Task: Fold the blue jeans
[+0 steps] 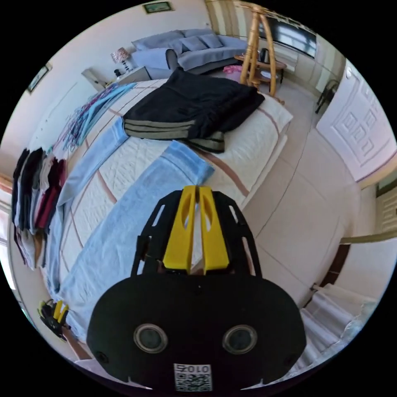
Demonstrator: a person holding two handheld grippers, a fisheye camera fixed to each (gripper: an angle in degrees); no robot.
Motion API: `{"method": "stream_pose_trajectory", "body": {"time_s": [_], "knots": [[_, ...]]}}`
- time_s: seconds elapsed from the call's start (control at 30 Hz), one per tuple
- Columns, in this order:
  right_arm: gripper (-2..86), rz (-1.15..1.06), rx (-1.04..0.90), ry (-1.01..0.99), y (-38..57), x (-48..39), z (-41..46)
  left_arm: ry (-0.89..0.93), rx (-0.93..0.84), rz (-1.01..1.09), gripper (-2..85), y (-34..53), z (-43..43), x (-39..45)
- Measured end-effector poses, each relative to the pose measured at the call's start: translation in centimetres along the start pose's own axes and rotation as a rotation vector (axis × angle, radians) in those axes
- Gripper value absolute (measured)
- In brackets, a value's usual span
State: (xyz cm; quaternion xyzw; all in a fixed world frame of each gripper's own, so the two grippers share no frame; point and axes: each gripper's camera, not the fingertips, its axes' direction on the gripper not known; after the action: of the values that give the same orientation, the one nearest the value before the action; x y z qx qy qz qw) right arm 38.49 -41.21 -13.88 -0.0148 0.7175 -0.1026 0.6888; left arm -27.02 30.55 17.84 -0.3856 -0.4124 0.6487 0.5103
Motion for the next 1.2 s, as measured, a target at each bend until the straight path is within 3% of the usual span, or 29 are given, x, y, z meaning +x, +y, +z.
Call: {"method": "stream_pose_trajectory", "body": {"time_s": [0.1,0.17,0.27,0.5,0.63,0.8,0.97,1.1,1.2], "knots": [[3.8,-0.173,0.067,0.089,-0.8,-3.6,-4.0,0.023,-0.012,-0.094,9.3,3.3,-0.3,-0.7],[3.6,-0.278,0.218,-0.008,-0.4,-4.6,-8.1,0.029,-0.012,-0.140,9.2,4.7,-1.0,-1.4],[3.6,-0.231,0.371,-0.167,-0.1,-1.4,-12.2,0.047,-0.047,-0.190,9.4,6.4,-1.8,-2.6],[3.8,-0.100,-0.067,0.032,1.0,6.2,3.1,0.099,-0.112,-0.251,9.5,10.8,-1.6,-4.0],[5.2,-0.091,0.015,-0.011,2.2,8.1,3.4,0.098,-0.119,-0.215,9.6,11.3,-2.0,-4.1],[7.6,-0.022,0.070,0.152,2.5,9.6,0.1,0.056,-0.087,-0.220,9.8,11.3,-3.9,-4.7],[6.8,-0.232,0.249,0.052,4.7,6.7,-4.3,0.027,0.021,-0.247,9.9,11.3,-5.5,-5.7],[6.7,-0.321,0.207,-0.117,5.4,5.5,-2.2,0.087,-0.044,-0.239,9.9,11.7,-1.7,-5.7],[6.7,-0.300,0.053,-0.163,4.8,6.3,2.6,0.110,-0.021,-0.271,10.2,12.5,-1.7,-6.0]]}}
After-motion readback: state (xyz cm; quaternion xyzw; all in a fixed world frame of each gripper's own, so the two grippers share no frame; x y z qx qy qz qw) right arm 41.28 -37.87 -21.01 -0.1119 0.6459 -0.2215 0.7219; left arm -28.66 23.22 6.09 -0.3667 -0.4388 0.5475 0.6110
